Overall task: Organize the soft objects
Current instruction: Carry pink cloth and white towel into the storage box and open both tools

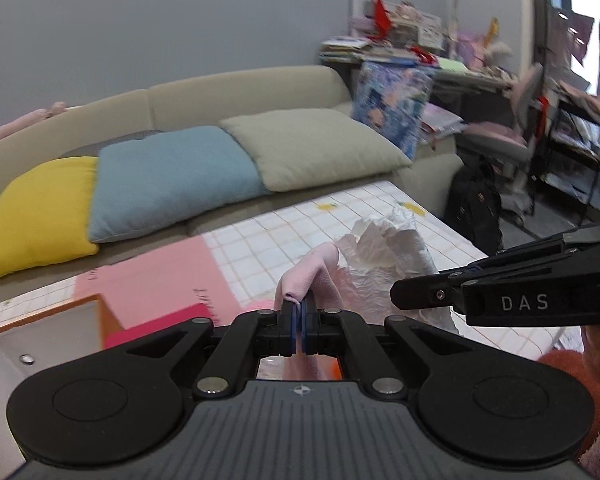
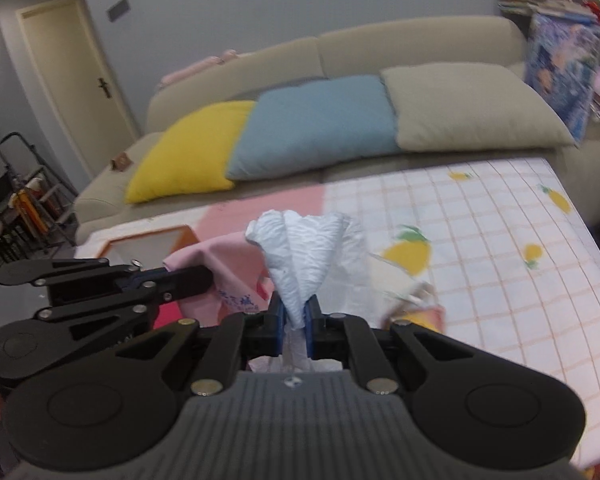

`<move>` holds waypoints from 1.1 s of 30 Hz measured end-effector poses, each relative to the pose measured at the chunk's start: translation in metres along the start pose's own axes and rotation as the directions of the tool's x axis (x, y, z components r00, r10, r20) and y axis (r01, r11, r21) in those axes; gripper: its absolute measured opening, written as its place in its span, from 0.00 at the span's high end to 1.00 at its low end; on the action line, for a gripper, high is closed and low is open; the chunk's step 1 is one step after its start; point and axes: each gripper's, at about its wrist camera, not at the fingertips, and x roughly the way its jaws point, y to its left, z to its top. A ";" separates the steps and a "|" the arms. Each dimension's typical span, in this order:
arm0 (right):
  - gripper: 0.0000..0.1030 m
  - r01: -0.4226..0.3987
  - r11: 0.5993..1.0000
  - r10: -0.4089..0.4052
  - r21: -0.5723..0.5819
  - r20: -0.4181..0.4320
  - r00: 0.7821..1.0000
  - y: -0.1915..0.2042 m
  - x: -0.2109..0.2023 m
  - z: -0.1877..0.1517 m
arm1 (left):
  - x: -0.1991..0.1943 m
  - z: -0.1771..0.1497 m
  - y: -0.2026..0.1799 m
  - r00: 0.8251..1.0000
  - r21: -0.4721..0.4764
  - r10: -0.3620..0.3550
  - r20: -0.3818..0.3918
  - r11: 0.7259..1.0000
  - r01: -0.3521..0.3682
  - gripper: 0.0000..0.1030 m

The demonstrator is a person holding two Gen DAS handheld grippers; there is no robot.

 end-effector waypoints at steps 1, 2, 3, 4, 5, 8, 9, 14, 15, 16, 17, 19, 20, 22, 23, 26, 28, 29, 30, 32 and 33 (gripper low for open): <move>0.93 -0.013 1.000 0.013 -0.008 0.006 1.000 0.006 0.000 0.003 | -0.003 0.001 0.006 1.000 -0.008 0.014 0.005 1.000 -0.014 0.98; 0.93 -0.026 1.000 0.026 -0.017 0.011 1.000 0.013 0.001 0.005 | -0.007 0.001 0.011 1.000 -0.015 0.028 0.012 0.999 -0.028 0.98; 0.93 -0.041 0.999 0.041 -0.027 0.016 0.999 0.019 0.002 0.009 | -0.011 0.001 0.017 0.999 -0.020 0.042 0.019 0.999 -0.042 0.98; 0.93 -0.056 0.998 0.057 -0.038 0.019 0.998 0.026 0.003 0.012 | -0.014 0.001 0.022 0.998 -0.026 0.058 0.025 0.998 -0.057 0.98; 0.93 -0.073 0.996 0.074 -0.049 0.021 0.997 0.033 0.005 0.016 | -0.017 0.002 0.027 0.997 -0.032 0.074 0.030 0.997 -0.073 0.98; 0.93 -0.122 0.989 0.124 -0.086 0.026 0.992 0.056 0.011 0.026 | -0.027 0.002 0.046 0.992 -0.059 0.119 0.044 0.991 -0.117 0.98; 0.93 -0.137 0.985 0.140 -0.100 0.029 0.990 0.064 0.014 0.029 | -0.029 0.002 0.052 0.990 -0.065 0.135 0.048 0.989 -0.132 0.98; 0.93 -0.229 0.965 0.234 -0.131 0.023 0.972 0.105 0.039 0.046 | -0.037 0.000 0.083 0.974 -0.102 0.218 0.056 0.972 -0.212 0.98; 0.93 -0.248 0.961 0.251 -0.124 0.013 0.968 0.112 0.047 0.049 | -0.038 -0.001 0.089 0.971 -0.112 0.233 0.057 0.968 -0.225 0.98; 0.93 -0.263 0.957 0.265 -0.124 0.004 0.964 0.119 0.055 0.050 | -0.038 -0.002 0.096 0.967 -0.121 0.247 0.058 0.964 -0.238 0.98; 0.93 -0.273 0.953 0.275 -0.129 -0.004 0.961 0.127 0.063 0.052 | -0.038 -0.003 0.101 0.964 -0.128 0.260 0.056 0.959 -0.251 0.98; 0.93 -0.294 0.946 0.294 -0.134 -0.020 0.956 0.139 0.079 0.053 | -0.036 -0.005 0.113 0.956 -0.136 0.289 0.047 0.950 -0.281 0.98; 0.93 -0.309 0.942 0.308 -0.130 -0.030 0.951 0.145 0.088 0.053 | -0.034 -0.006 0.119 0.952 -0.140 0.304 0.042 0.945 -0.296 0.98; 0.93 -0.341 0.933 0.336 -0.115 -0.059 0.940 0.154 0.105 0.054 | -0.031 -0.010 0.131 0.947 -0.160 0.320 0.026 0.936 -0.312 0.98; 0.93 -0.351 0.930 0.344 -0.114 -0.072 0.936 0.158 0.113 0.054 | -0.029 -0.012 0.137 0.947 -0.173 0.320 0.018 0.934 -0.313 0.98; 0.93 -0.370 0.920 0.358 -0.132 -0.103 0.928 0.172 0.134 0.053 | -0.022 -0.022 0.155 0.944 -0.201 0.329 -0.016 0.924 -0.325 0.98; 0.93 -0.369 0.919 0.351 -0.141 -0.136 0.926 0.178 0.150 0.052 | -0.015 -0.030 0.165 0.944 -0.211 0.328 -0.047 0.920 -0.330 0.98; 0.93 -0.368 0.919 0.347 -0.142 -0.154 0.925 0.180 0.158 0.051 | -0.011 -0.034 0.169 0.943 -0.212 0.328 -0.062 0.919 -0.334 0.98; 0.93 -0.365 0.920 0.341 -0.143 -0.172 0.924 0.182 0.167 0.050 | -0.007 -0.037 0.171 0.941 -0.212 0.330 -0.077 0.917 -0.339 0.99; 0.93 -0.350 0.924 0.316 -0.153 -0.207 0.926 0.184 0.184 0.047 | 0.000 -0.045 0.177 0.939 -0.214 0.324 -0.113 0.915 -0.341 0.99; 0.93 -0.340 0.927 0.302 -0.160 -0.222 0.927 0.184 0.191 0.044 | 0.005 -0.048 0.179 0.938 -0.215 0.321 -0.130 0.915 -0.342 0.99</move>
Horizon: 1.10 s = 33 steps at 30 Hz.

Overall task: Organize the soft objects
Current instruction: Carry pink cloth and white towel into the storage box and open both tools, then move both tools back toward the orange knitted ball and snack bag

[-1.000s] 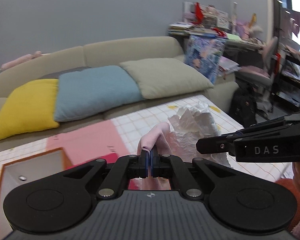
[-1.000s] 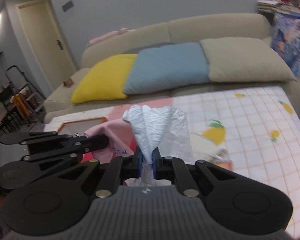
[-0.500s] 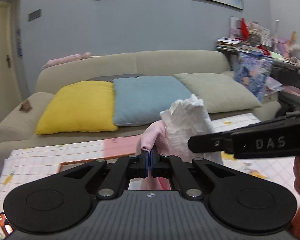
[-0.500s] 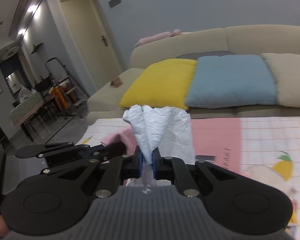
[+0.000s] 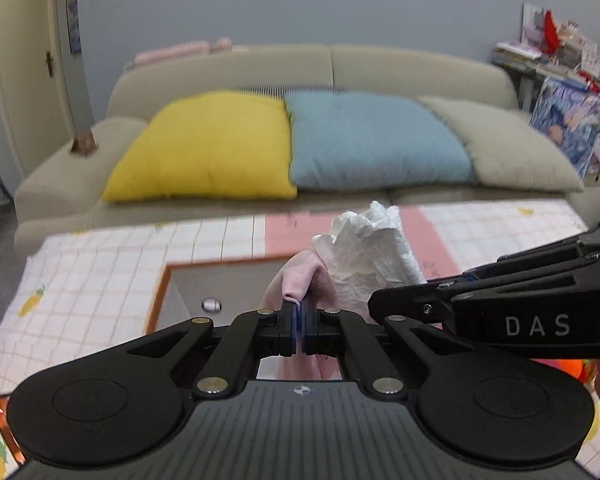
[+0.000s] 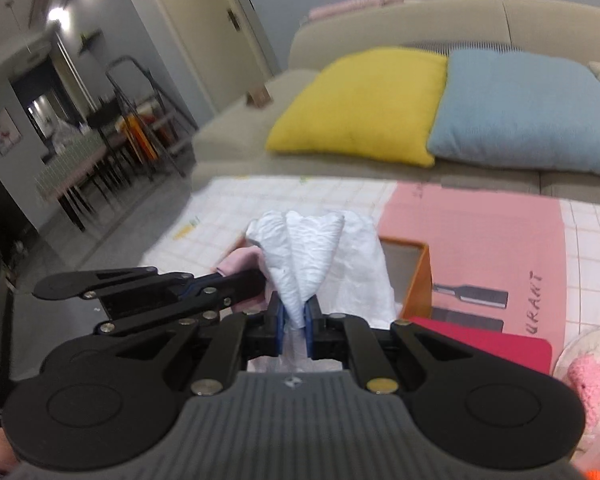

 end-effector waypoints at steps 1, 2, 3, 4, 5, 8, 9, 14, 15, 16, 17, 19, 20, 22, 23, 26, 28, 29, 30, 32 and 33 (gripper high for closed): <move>0.93 0.011 1.000 -0.011 -0.007 -0.018 1.000 -0.001 0.008 -0.001 | 0.005 -0.003 0.001 1.000 0.003 0.003 -0.016 1.000 -0.003 0.99; 0.93 0.020 1.000 -0.021 -0.014 -0.033 0.999 -0.003 0.014 -0.001 | 0.009 -0.006 0.003 1.000 0.008 0.006 -0.030 1.000 -0.006 0.99; 0.93 0.032 0.999 -0.033 -0.025 -0.047 0.998 -0.005 0.019 -0.003 | 0.014 -0.008 0.004 0.999 0.010 0.006 -0.043 1.000 -0.005 0.98; 0.93 0.045 0.998 -0.048 -0.042 -0.060 0.997 -0.005 0.025 -0.003 | 0.018 -0.010 0.005 0.998 0.011 0.004 -0.055 1.000 -0.003 0.99; 0.93 0.058 0.997 -0.062 -0.060 -0.071 0.996 -0.007 0.029 -0.005 | 0.022 -0.012 0.006 0.998 0.013 0.004 -0.070 1.000 -0.004 0.99; 0.92 0.090 0.990 -0.100 -0.104 -0.102 0.990 -0.008 0.043 -0.006 | 0.036 -0.017 0.009 0.993 0.026 0.017 -0.114 1.000 -0.014 0.98; 0.92 0.103 0.987 -0.117 -0.122 -0.111 0.987 -0.009 0.048 -0.005 | 0.040 -0.018 0.009 0.991 0.028 0.022 -0.129 0.999 -0.018 0.98; 0.91 0.126 0.977 -0.153 -0.169 -0.158 0.976 -0.011 0.064 -0.009 | 0.049 -0.025 0.011 0.985 0.029 0.032 -0.169 0.999 -0.027 0.98; 0.91 0.125 0.977 -0.154 -0.175 -0.164 0.974 -0.010 0.066 -0.009 | 0.050 -0.026 0.013 0.984 0.027 0.032 -0.178 0.999 -0.028 0.97; 0.91 0.125 0.975 -0.157 -0.182 -0.169 0.973 -0.009 0.068 -0.010 | 0.052 -0.026 0.014 0.982 0.024 0.033 -0.185 0.999 -0.029 0.95; 0.90 0.124 0.975 -0.156 -0.185 -0.173 0.973 -0.009 0.069 -0.009 | 0.051 -0.027 0.015 0.982 0.018 0.036 -0.188 0.999 -0.034 0.94; 0.88 0.121 0.975 -0.155 -0.185 -0.177 0.972 -0.009 0.071 -0.008 | 0.049 -0.026 0.018 0.981 0.010 0.044 -0.189 0.999 -0.043 0.91; 0.85 0.120 0.976 -0.152 -0.180 -0.176 0.973 -0.010 0.070 -0.007 | 0.048 -0.025 0.018 0.981 0.009 0.047 -0.188 0.999 -0.046 0.90; 0.79 0.114 0.979 -0.142 -0.166 -0.164 0.976 -0.009 0.065 -0.005 | 0.044 -0.022 0.019 0.982 0.009 0.053 -0.179 0.999 -0.052 0.75; 0.75 0.117 0.980 -0.142 -0.162 -0.153 0.978 -0.009 0.061 -0.004 | 0.042 -0.019 0.020 0.983 0.010 0.063 -0.174 0.998 -0.062 0.72; 0.61 0.130 0.980 -0.149 -0.149 -0.121 0.981 -0.009 0.046 0.000 | 0.034 -0.012 0.020 0.982 0.009 0.101 -0.161 0.995 -0.101 0.52; 0.58 0.140 0.981 -0.154 -0.137 -0.098 0.983 -0.010 0.034 0.003 | 0.025 -0.008 0.020 0.983 -0.007 0.121 -0.138 0.992 -0.123 0.46; 0.58 0.151 0.980 -0.163 -0.133 -0.084 0.983 -0.010 0.028 0.004 | 0.021 -0.006 0.019 0.984 -0.012 0.124 -0.126 0.992 -0.127 0.45; 0.58 0.163 0.978 -0.173 -0.130 -0.069 0.982 -0.011 0.021 0.005 | 0.016 -0.004 0.017 0.985 -0.013 0.129 -0.118 0.991 -0.132 0.44; 0.58 0.185 0.975 -0.191 -0.125 -0.036 0.981 -0.012 0.005 0.005 | 0.006 0.001 0.011 0.985 -0.009 0.149 -0.091 0.989 -0.150 0.44; 0.58 0.198 0.973 -0.202 -0.121 -0.018 0.979 -0.013 -0.003 0.005 | 0.000 0.004 0.008 0.986 -0.008 0.150 -0.070 0.989 -0.151 0.44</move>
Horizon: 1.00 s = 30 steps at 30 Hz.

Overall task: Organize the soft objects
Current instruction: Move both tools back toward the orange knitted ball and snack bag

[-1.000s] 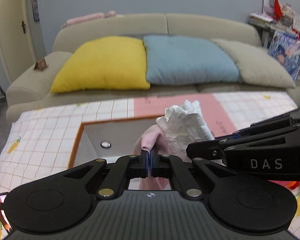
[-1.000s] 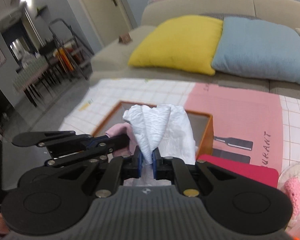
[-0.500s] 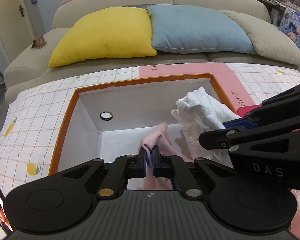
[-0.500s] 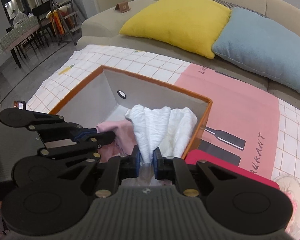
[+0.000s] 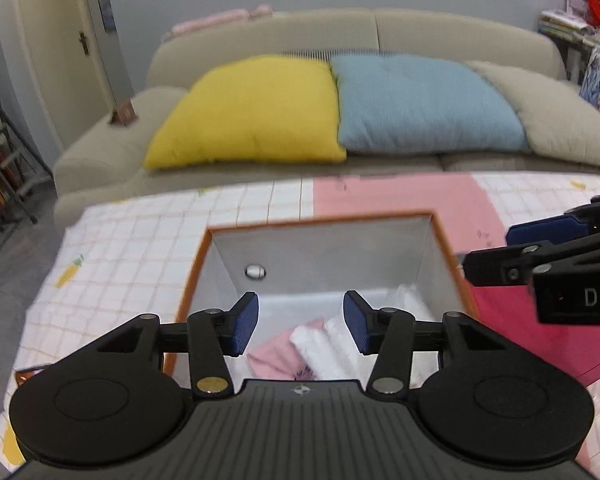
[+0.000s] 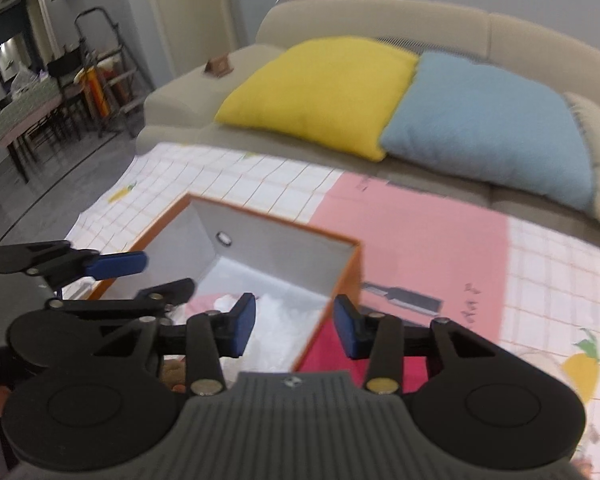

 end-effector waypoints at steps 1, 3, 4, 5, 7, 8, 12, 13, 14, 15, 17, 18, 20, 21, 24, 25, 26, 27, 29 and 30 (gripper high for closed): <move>0.58 0.015 1.000 -0.015 0.005 0.017 1.000 -0.003 -0.008 -0.001 | -0.007 0.003 -0.003 1.000 0.000 -0.006 0.023 1.000 0.006 0.44; 0.58 0.038 0.999 -0.039 0.024 0.059 0.998 -0.011 -0.026 -0.004 | -0.023 0.007 -0.009 0.997 -0.004 -0.035 0.074 0.999 0.035 0.43; 0.58 0.050 0.998 -0.052 0.039 0.077 0.996 -0.016 -0.035 -0.006 | -0.032 0.009 -0.014 0.993 -0.003 -0.057 0.102 0.998 0.058 0.43; 0.58 0.058 0.997 -0.064 0.057 0.094 0.993 -0.021 -0.044 -0.009 | -0.039 0.011 -0.018 0.989 0.001 -0.077 0.126 0.997 0.078 0.43; 0.58 0.071 0.993 -0.083 0.097 0.124 0.989 -0.031 -0.061 -0.017 | -0.054 0.015 -0.030 0.977 0.015 -0.119 0.174 0.993 0.119 0.43; 0.58 0.080 0.990 -0.096 0.118 0.137 0.986 -0.036 -0.070 -0.021 | -0.060 0.015 -0.036 0.971 0.024 -0.141 0.194 0.990 0.139 0.43; 0.58 0.117 0.974 -0.152 0.197 0.176 0.973 -0.054 -0.103 -0.045 | -0.078 0.014 -0.064 0.935 0.068 -0.252 0.248 0.968 0.243 0.43; 0.58 0.127 0.969 -0.167 0.212 0.183 0.969 -0.058 -0.111 -0.053 | -0.079 0.012 -0.072 0.927 0.085 -0.275 0.254 0.961 0.262 0.43; 0.58 0.140 0.964 -0.184 0.226 0.187 0.965 -0.062 -0.119 -0.061 | -0.080 0.009 -0.080 0.919 0.103 -0.298 0.256 0.954 0.281 0.43; 0.58 0.156 0.958 -0.204 0.240 0.188 0.961 -0.066 -0.125 -0.069 | -0.081 0.007 -0.089 0.913 0.121 -0.320 0.253 0.947 0.298 0.43; 0.58 0.186 0.945 -0.241 0.269 0.187 0.952 -0.074 -0.137 -0.085 | -0.082 0.000 -0.106 0.899 0.156 -0.369 0.238 0.928 0.339 0.43; 0.58 0.203 0.937 -0.260 0.284 0.182 0.948 -0.077 -0.141 -0.094 | -0.082 -0.004 -0.114 0.890 0.172 -0.396 0.226 0.915 0.364 0.43; 0.58 0.235 0.922 -0.295 0.309 0.167 0.941 -0.084 -0.148 -0.110 | -0.083 -0.013 -0.130 0.875 0.195 -0.440 0.201 0.893 0.405 0.43; 0.58 0.251 0.914 -0.311 0.319 0.155 0.938 -0.088 -0.151 -0.119 | -0.083 -0.018 -0.137 0.871 0.204 -0.456 0.185 0.885 0.419 0.43; 0.58 0.288 0.889 -0.344 0.356 0.104 0.933 -0.101 -0.157 -0.145 | -0.082 -0.031 -0.156 0.858 0.225 -0.495 0.135 0.859 0.460 0.43; 0.58 0.298 0.879 -0.351 0.371 0.083 0.933 -0.105 -0.158 -0.154 | -0.082 -0.036 -0.162 0.854 0.231 -0.506 0.117 0.850 0.472 0.43; 0.58 0.307 0.869 -0.357 0.388 0.064 0.932 -0.111 -0.158 -0.162 | -0.081 -0.038 -0.167 0.851 0.236 -0.515 0.099 0.843 0.483 0.43; 0.58 0.316 0.858 -0.364 0.404 0.045 0.930 -0.114 -0.159 -0.169 | -0.081 -0.043 -0.171 0.848 0.243 -0.524 0.082 0.836 0.493 0.43; 0.58 0.327 0.835 -0.366 0.442 0.002 0.931 -0.123 -0.159 -0.183 | -0.078 -0.049 -0.180 0.843 0.256 -0.535 0.048 0.823 0.508 0.43; 0.58 0.328 0.823 -0.361 0.464 -0.018 0.932 -0.128 -0.158 -0.189 | -0.076 -0.051 -0.185 0.842 0.265 -0.538 0.031 0.817 0.513 0.43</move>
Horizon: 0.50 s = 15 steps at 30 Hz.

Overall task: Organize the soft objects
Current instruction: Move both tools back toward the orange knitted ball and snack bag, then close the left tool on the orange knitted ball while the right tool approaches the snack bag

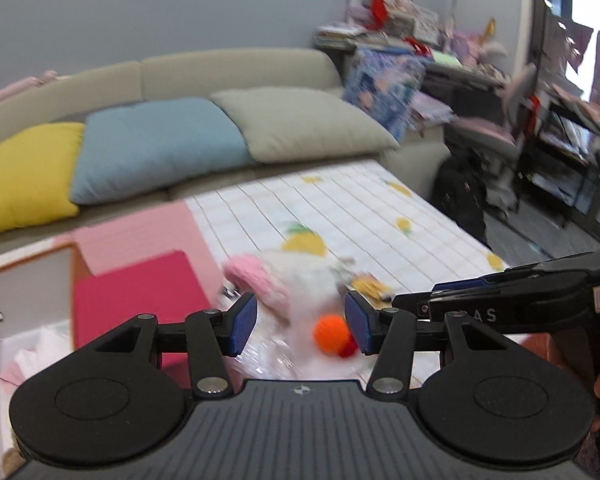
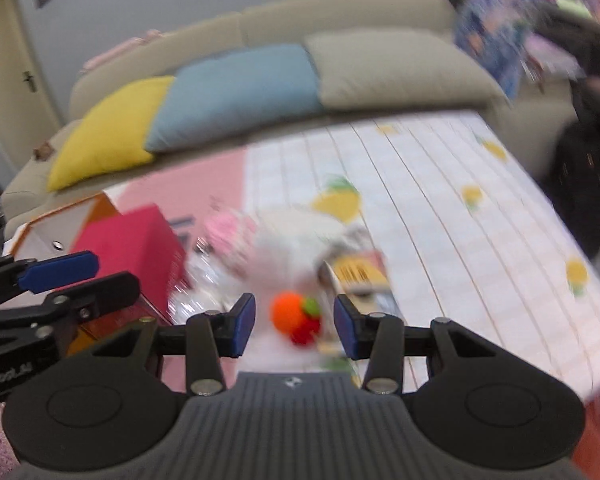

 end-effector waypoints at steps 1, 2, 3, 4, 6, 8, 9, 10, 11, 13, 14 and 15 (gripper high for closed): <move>0.58 0.003 1.000 -0.003 0.019 -0.017 1.000 -0.005 0.003 -0.003 | 0.005 -0.001 -0.003 1.000 0.011 -0.007 -0.019 1.000 0.007 0.43; 0.58 0.008 0.999 -0.007 0.032 -0.031 1.000 -0.008 0.006 -0.006 | 0.007 -0.005 -0.007 0.999 0.021 -0.009 -0.034 1.000 0.010 0.43; 0.58 0.013 0.999 -0.011 0.038 -0.042 0.999 -0.011 0.009 -0.008 | 0.012 -0.007 -0.009 0.999 0.029 -0.005 -0.050 1.000 0.006 0.43; 0.58 0.016 0.999 -0.014 0.040 -0.051 0.999 -0.011 0.011 -0.011 | 0.013 -0.012 -0.011 0.998 0.032 -0.001 -0.062 0.999 0.003 0.43; 0.58 0.021 0.999 -0.018 0.043 -0.065 0.998 -0.013 0.017 -0.013 | 0.020 -0.015 -0.012 0.996 0.036 0.001 -0.088 0.999 0.002 0.43; 0.58 0.029 0.998 -0.025 0.047 -0.076 0.997 -0.015 0.023 -0.014 | 0.025 -0.016 -0.013 0.995 0.052 0.003 -0.102 0.999 0.003 0.43; 0.58 0.031 0.998 -0.028 0.049 -0.077 0.997 -0.016 0.025 -0.014 | 0.030 -0.016 -0.015 0.994 0.069 0.004 -0.107 0.998 0.004 0.43; 0.58 0.035 0.998 -0.031 0.050 -0.076 0.997 -0.019 0.026 -0.014 | 0.036 -0.016 -0.017 0.994 0.087 0.004 -0.112 0.996 0.006 0.43; 0.58 0.042 0.998 -0.038 0.050 -0.073 0.997 -0.021 0.027 -0.014 | 0.042 -0.015 -0.018 0.993 0.100 0.001 -0.117 0.995 0.011 0.43; 0.58 0.060 0.997 -0.057 0.046 -0.066 0.996 -0.025 0.030 -0.011 | 0.054 -0.015 -0.020 0.991 0.118 -0.013 -0.131 0.993 0.028 0.43; 0.58 0.068 0.997 -0.065 0.047 -0.062 0.996 -0.028 0.032 -0.010 | 0.062 -0.015 -0.022 0.990 0.128 -0.021 -0.138 0.991 0.039 0.43; 0.58 0.074 0.996 -0.071 0.050 -0.059 0.996 -0.031 0.033 -0.009 | 0.069 -0.015 -0.025 0.989 0.138 -0.027 -0.143 0.989 0.047 0.43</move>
